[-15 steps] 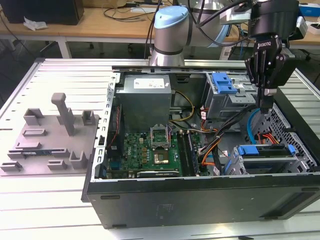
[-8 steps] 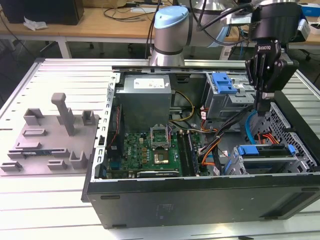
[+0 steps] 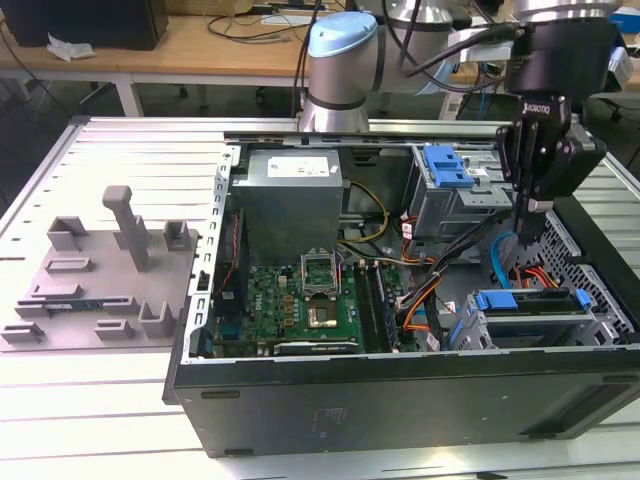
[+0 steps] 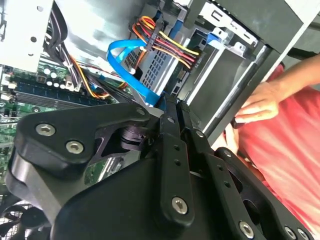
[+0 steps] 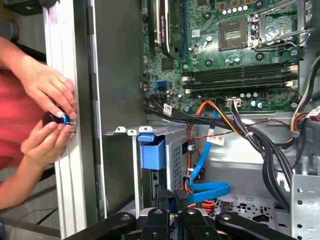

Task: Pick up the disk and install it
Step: 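Insert the second disk wire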

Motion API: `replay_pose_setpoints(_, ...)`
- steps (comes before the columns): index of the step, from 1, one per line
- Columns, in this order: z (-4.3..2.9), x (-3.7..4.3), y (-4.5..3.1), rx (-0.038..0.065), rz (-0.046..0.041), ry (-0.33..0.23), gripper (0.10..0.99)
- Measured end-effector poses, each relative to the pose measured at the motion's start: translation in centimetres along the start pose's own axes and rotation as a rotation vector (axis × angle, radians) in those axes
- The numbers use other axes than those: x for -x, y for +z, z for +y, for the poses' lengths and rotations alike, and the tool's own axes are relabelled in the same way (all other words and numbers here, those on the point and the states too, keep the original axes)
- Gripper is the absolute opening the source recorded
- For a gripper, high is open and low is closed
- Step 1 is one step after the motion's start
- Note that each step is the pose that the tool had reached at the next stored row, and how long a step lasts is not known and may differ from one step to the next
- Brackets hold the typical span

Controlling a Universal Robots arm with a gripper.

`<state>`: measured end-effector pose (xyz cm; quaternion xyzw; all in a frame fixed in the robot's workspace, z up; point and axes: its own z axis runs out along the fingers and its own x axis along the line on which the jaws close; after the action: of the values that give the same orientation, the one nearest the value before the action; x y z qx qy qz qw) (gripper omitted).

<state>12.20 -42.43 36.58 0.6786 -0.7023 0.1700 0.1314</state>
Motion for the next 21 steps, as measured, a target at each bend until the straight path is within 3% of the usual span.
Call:
replay_pose_setpoints(1,-0.01,-0.22,0.1,-0.001,-0.0151,0.001,0.161)
replay_pose_setpoints(4,-0.1,-0.99,0.46,-0.007,-0.0828,0.009,0.161)
replay_pose_setpoints(5,-0.11,-1.08,0.51,-0.008,-0.0932,0.01,0.161)
replay_pose_setpoints(7,-0.17,-1.36,0.64,-0.012,-0.1266,0.014,0.161)
replay_pose_setpoints(9,-0.2,-1.54,0.73,-0.015,-0.1513,0.017,0.161)
replay_pose_setpoints(12,-0.27,-1.91,0.9,-0.02,-0.2023,0.023,0.161)
replay_pose_setpoints(13,-0.31,-2.16,1.01,-0.023,-0.2347,0.026,0.161)
replay_pose_setpoints(14,-0.35,-2.61,1.23,-0.027,-0.2871,0.032,0.161)
replay_pose_setpoints(15,-0.36,-2.8,1.32,-0.027,-0.3016,0.033,0.161)
replay_pose_setpoints(17,-0.37,-3.31,1.55,-0.026,-0.3131,0.034,0.161)
replay_pose_setpoints(21,-0.37,-3.41,1.6,-0.026,-0.3136,0.034,0.161)
